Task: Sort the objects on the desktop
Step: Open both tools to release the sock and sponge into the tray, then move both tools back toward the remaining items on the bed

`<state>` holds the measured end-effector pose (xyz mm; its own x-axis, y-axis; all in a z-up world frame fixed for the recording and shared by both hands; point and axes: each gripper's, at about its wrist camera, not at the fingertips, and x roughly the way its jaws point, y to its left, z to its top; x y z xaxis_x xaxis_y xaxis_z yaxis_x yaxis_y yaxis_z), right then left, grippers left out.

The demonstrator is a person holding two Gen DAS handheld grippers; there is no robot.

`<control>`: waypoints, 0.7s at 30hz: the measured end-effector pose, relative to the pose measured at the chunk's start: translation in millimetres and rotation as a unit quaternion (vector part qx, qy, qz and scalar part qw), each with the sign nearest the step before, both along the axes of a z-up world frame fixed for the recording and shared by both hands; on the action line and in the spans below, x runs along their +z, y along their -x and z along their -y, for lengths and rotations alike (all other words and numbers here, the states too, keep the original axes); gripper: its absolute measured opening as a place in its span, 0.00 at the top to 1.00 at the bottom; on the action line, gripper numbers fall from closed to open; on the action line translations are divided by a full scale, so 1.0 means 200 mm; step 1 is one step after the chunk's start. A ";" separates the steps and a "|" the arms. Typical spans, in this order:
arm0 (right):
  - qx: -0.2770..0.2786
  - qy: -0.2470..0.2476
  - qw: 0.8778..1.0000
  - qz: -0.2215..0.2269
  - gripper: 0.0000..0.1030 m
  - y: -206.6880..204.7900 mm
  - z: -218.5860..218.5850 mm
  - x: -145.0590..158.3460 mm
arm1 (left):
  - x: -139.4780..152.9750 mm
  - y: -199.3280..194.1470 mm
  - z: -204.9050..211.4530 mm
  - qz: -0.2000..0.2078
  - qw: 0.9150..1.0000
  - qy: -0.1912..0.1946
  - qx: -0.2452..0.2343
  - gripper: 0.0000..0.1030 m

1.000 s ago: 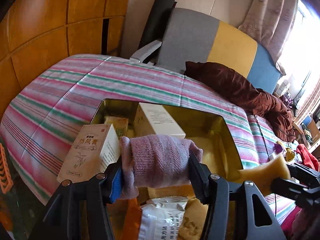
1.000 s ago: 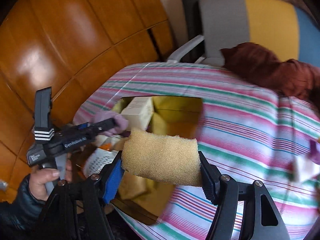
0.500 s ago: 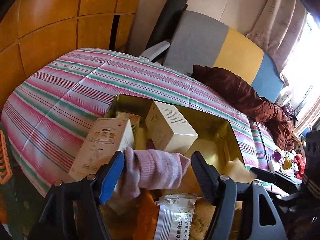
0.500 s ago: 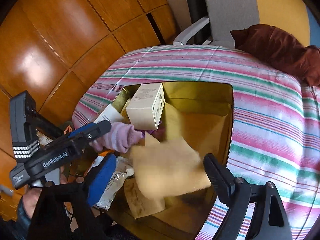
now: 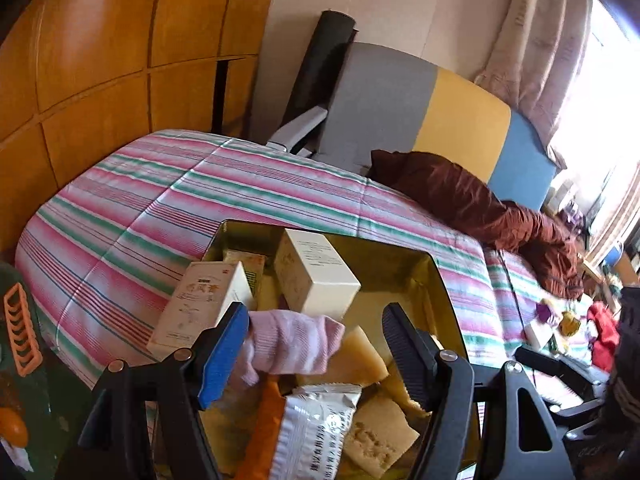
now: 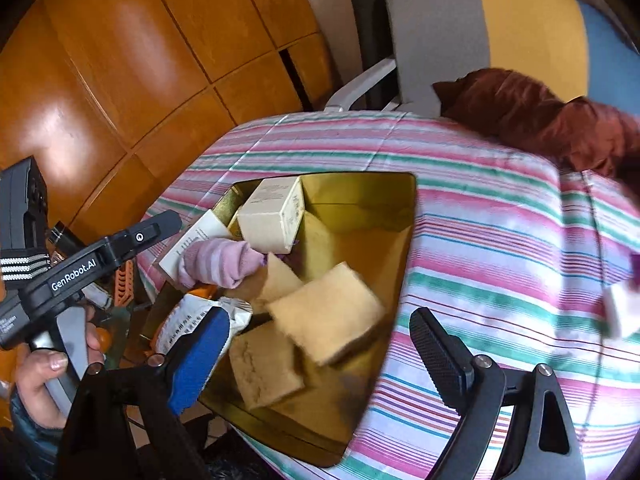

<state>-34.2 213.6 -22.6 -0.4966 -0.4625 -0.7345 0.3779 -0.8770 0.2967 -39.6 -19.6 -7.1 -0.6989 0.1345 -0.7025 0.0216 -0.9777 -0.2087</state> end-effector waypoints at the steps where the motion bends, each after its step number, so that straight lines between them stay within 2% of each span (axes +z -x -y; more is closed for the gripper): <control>1: -0.003 -0.003 1.000 -0.004 0.11 -0.01 -0.02 0.01 | 0.01 0.00 -0.02 -0.001 1.000 0.004 -0.004 0.31; 12: -0.047 -0.022 0.998 -0.020 0.10 -0.07 -0.24 0.03 | 0.07 -0.07 -0.25 -0.022 0.997 0.060 -0.039 0.31; 21: -0.066 -0.045 0.996 -0.029 0.10 -0.10 -0.38 0.06 | 0.08 -0.09 -0.38 -0.024 0.994 0.083 -0.065 0.32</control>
